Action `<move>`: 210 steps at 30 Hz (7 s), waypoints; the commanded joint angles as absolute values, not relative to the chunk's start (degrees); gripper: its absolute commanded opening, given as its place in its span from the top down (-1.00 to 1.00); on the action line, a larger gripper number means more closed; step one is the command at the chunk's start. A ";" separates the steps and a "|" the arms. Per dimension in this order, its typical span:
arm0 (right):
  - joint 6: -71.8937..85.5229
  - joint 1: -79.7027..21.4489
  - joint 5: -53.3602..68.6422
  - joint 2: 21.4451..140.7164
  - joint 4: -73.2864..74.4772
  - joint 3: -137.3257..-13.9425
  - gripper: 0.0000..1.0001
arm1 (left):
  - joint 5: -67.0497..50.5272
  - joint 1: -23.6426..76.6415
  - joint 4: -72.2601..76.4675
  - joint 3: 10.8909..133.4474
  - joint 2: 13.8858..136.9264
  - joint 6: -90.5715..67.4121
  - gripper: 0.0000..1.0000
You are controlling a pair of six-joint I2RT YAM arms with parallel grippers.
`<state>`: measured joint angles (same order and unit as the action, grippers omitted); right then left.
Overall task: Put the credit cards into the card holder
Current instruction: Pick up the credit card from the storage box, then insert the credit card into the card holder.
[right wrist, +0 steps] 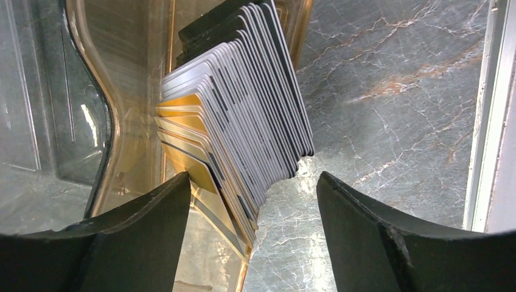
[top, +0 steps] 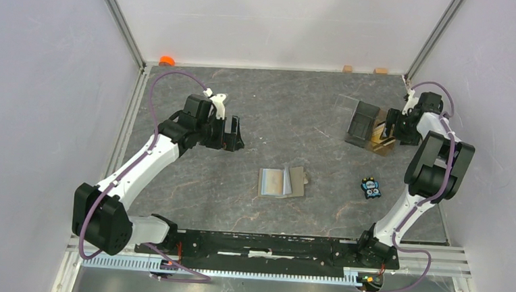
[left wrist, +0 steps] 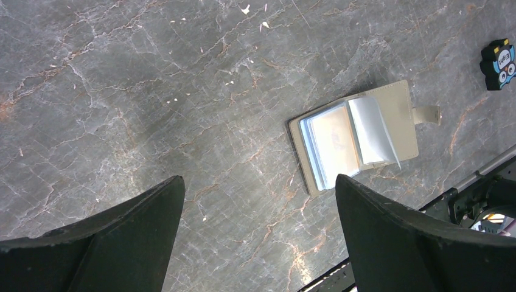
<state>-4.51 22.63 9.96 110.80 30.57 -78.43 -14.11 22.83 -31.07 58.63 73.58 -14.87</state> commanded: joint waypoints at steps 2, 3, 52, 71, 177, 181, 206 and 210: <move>-4.84 22.95 5.30 107.67 31.11 -80.77 -0.57 | -15.82 22.26 -30.06 58.18 72.08 -12.83 -1.00; -4.79 22.95 4.93 107.20 31.16 -80.77 -0.56 | -15.84 22.28 -30.06 58.18 72.01 -12.83 -1.00; -4.06 23.47 9.47 99.40 27.16 -81.75 0.96 | -16.33 22.31 -30.06 57.74 71.95 -12.83 -1.00; -0.09 2.74 30.56 76.70 24.35 -74.63 1.00 | -28.82 22.66 -18.25 52.92 67.13 -15.85 -0.85; 29.38 -26.29 31.90 84.93 14.81 -43.01 1.00 | -16.04 39.10 -2.50 44.34 90.28 -33.36 -0.54; 30.48 -25.44 31.83 84.21 13.11 -41.72 1.00 | -13.89 39.38 -3.97 45.65 91.61 -32.46 -0.50; 35.43 -23.45 34.73 82.10 6.14 -36.97 1.00 | -11.34 39.90 -6.03 45.90 94.22 -30.89 -0.11; 36.51 -23.46 35.21 81.36 5.00 -36.46 1.00 | -11.35 40.00 -6.14 45.92 94.54 -30.93 -0.07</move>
